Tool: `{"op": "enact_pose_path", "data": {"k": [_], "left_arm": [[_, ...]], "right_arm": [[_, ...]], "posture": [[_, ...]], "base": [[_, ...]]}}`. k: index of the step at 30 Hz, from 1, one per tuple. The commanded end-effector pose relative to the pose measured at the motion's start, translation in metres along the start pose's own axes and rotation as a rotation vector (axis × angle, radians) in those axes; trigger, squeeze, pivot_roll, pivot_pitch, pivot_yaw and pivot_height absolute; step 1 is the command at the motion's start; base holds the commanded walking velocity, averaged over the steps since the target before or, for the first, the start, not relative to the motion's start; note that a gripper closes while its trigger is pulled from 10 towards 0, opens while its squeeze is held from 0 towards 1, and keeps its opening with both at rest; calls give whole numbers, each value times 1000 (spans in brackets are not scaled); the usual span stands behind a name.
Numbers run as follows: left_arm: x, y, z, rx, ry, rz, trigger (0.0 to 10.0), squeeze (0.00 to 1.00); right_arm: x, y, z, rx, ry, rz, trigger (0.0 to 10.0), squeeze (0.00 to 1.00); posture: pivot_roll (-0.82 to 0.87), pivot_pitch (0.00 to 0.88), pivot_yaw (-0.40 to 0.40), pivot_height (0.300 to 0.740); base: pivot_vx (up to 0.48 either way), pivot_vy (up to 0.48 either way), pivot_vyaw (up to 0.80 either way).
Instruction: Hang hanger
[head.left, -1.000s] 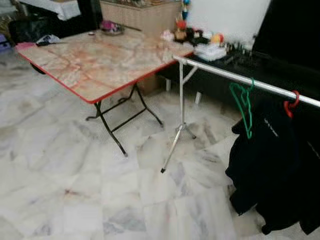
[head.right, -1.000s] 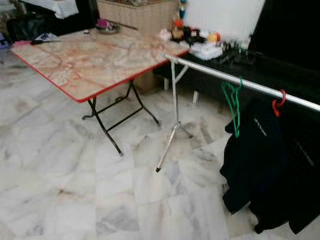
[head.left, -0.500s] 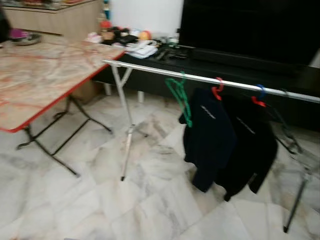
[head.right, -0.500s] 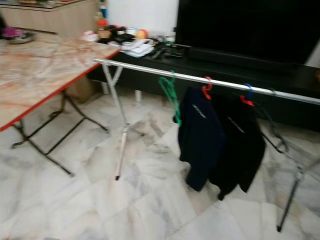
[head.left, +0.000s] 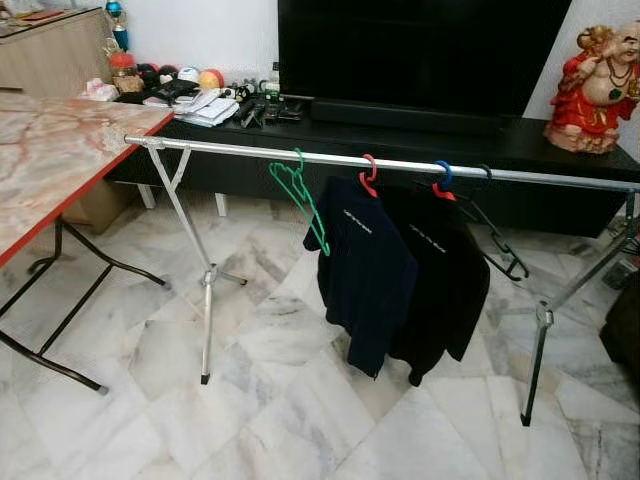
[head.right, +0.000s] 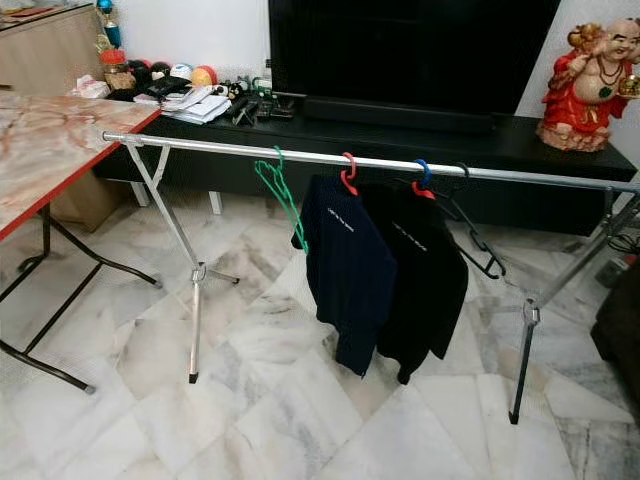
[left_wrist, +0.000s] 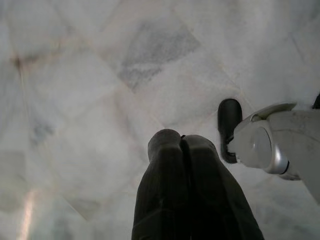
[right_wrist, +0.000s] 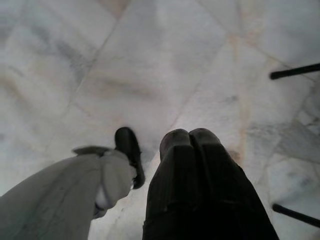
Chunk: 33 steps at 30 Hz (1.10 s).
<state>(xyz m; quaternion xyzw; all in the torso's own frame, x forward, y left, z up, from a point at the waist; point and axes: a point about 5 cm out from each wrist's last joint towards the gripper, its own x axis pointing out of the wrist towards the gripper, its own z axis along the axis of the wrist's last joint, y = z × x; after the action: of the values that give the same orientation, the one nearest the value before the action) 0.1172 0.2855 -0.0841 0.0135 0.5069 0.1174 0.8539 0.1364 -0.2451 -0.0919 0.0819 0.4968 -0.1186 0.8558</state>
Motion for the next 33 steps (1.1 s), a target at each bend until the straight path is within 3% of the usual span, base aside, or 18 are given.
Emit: {"op": "enact_pose_path", "data": {"k": [1, 4, 33], "left_arm": [[0, -3, -4, -81, 11, -10, 10000, 0], [1, -7, -1, -94, 3, -22, 10000, 0], [1, -7, -1, -94, 3, -22, 10000, 0]], "right_arm": [[0, 2, -4, -4, 3, -1, 10000, 0], [0, 3, -4, -73, 4, -3, 10000, 0], [0, 3, -4, -73, 4, -3, 10000, 0]], "posture": [[-8, 46, -16, 740], [-12, 36, -18, 740], [-12, 36, -18, 740]], "base": [[0, 0, 0], [0, 0, 0], [0, 0, 0]]}}
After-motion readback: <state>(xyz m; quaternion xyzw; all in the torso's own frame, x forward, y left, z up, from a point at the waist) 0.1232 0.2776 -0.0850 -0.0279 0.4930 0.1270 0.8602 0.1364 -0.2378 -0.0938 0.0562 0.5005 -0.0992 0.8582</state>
